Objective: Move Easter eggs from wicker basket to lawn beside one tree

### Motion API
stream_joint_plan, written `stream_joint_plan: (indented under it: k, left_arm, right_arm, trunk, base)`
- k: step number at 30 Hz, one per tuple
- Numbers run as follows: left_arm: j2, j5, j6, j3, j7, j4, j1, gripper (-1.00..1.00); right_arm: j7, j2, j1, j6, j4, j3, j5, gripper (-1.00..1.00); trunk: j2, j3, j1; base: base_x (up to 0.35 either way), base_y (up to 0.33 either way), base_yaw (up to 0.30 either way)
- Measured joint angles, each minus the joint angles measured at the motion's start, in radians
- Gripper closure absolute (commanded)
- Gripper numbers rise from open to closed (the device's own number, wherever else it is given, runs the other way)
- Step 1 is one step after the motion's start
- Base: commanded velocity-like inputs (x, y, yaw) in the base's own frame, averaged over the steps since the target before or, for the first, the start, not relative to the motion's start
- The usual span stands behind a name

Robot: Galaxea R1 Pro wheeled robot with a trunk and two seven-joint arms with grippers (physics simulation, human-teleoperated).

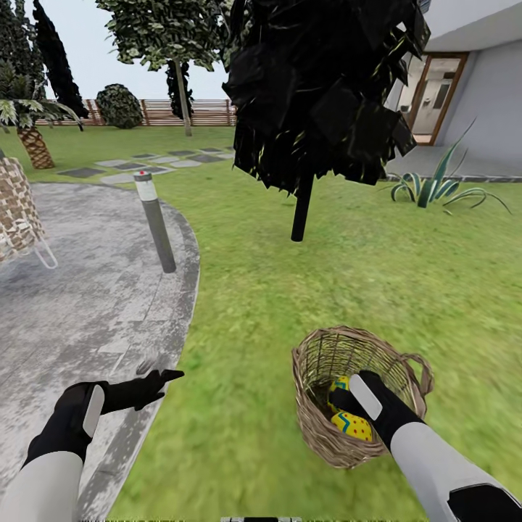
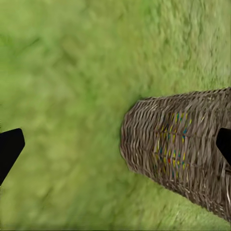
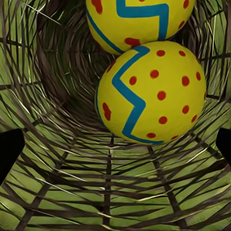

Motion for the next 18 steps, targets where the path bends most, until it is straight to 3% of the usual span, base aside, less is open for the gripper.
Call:
stream_joint_plan:
  k: [8, 14, 18]
  left_arm:
    - [0.0, 0.0, 0.0, 0.0, 0.0, 0.0, 0.0, -1.0]
    - [0.0, 0.001, 0.0, 0.0, 0.0, 0.0, 0.0, -1.0]
    - [0.0, 0.0, 0.0, 0.0, 0.0, 0.0, 0.0, -1.0]
  right_arm:
    - [0.0, 0.0, 0.0, 0.0, 0.0, 0.0, 0.0, -1.0]
    - [0.0, 0.001, 0.0, -0.001, 0.0, 0.0, 0.002, -1.0]
    - [0.0, 0.002, 0.0, -0.002, 0.0, 0.0, 0.004, -1.0]
  trunk:
    - [-0.002, -0.031, 0.004]
    - [-0.002, -0.031, 0.004]
    - [-0.003, -0.046, 0.005]
  base:
    - [0.0, 0.0, 0.0]
    - [0.0, 0.0, 0.0]
    - [0.0, 0.0, 0.0]
